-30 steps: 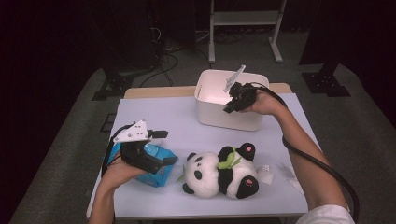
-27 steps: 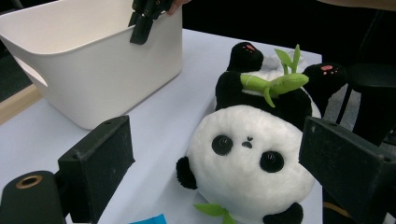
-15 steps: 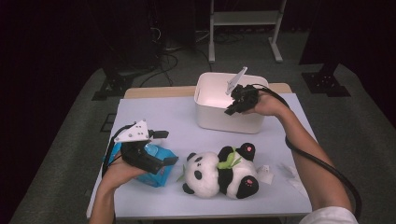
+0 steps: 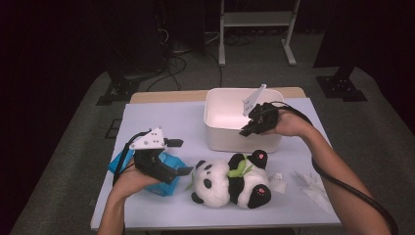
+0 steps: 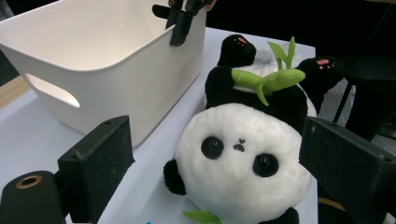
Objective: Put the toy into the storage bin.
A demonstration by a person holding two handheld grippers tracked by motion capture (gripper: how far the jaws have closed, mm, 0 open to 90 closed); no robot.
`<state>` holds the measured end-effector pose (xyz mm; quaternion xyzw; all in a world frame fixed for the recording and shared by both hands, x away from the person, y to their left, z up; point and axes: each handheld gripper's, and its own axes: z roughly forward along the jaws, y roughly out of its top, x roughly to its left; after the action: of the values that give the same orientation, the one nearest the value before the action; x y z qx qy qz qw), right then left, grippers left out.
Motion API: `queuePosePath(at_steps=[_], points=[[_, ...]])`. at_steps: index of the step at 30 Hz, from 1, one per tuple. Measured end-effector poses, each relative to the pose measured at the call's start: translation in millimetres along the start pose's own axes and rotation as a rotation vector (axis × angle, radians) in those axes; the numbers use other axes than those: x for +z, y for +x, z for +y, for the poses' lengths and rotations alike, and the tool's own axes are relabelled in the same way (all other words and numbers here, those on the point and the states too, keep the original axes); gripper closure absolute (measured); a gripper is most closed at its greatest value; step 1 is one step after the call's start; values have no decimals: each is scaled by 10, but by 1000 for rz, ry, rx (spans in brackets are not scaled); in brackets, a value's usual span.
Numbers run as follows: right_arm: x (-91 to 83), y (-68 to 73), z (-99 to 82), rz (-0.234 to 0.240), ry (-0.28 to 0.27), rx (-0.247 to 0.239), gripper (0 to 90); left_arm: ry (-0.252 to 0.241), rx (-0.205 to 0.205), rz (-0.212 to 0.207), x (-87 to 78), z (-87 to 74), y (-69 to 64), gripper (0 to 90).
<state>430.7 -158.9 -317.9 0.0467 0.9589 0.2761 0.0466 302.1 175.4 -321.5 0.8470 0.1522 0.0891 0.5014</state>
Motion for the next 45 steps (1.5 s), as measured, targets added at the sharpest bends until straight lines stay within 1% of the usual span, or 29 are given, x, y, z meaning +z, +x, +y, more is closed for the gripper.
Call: queuePosePath(at_steps=[6, 11, 18, 23, 25, 26, 30, 32, 33, 35, 37, 42, 44, 45], points=[[-22, 128, -45, 7, -14, -7, 870, 3, -4, -3, 31, 5, -6, 88], [-26, 181, -47, 11, -10, -9, 871, 7, -3, -7, 41, 3, -4, 87], [-24, 210, -45, 12, -7, -16, 870, 4, -4, -7, 38, 3, -3, 87], [-26, 204, -46, 13, -7, 1, 861, 3, -5, -8, 38, 0, 2, 88], [-35, 194, -44, 2, -11, 25, 844, 3, -8, -8, 39, -6, 5, 87], [-46, 181, -50, 12, -16, 38, 830, 4, -6, -7, 40, -7, 8, 87], [-92, 179, -62, 18, -40, 60, 765, 4, -4, -8, 40, -8, 13, 87], [-110, 184, -62, 17, -42, 65, 762, 3, -9, -9, 43, -9, 8, 87], [-156, 210, -60, 8, -46, 71, 732, 4, -7, -10, 44, -9, 9, 88], [-183, 221, -55, 6, -51, 77, 702, 9, -4, -11, 46, -10, 12, 87], [-223, 245, -46, 3, -56, 76, 698, 9, -4, -11, 47, -10, 13, 87], [-345, 317, -16, -19, -72, 73, 652, 7, -8, -8, 47, -15, 17, 87], [-394, 360, -2, -32, -80, 58, 643, 7, -8, -7, 47, -22, 29, 87], [-417, 389, 8, -31, -78, 55, 634, 8, -6, -7, 48, -24, 33, 87]])
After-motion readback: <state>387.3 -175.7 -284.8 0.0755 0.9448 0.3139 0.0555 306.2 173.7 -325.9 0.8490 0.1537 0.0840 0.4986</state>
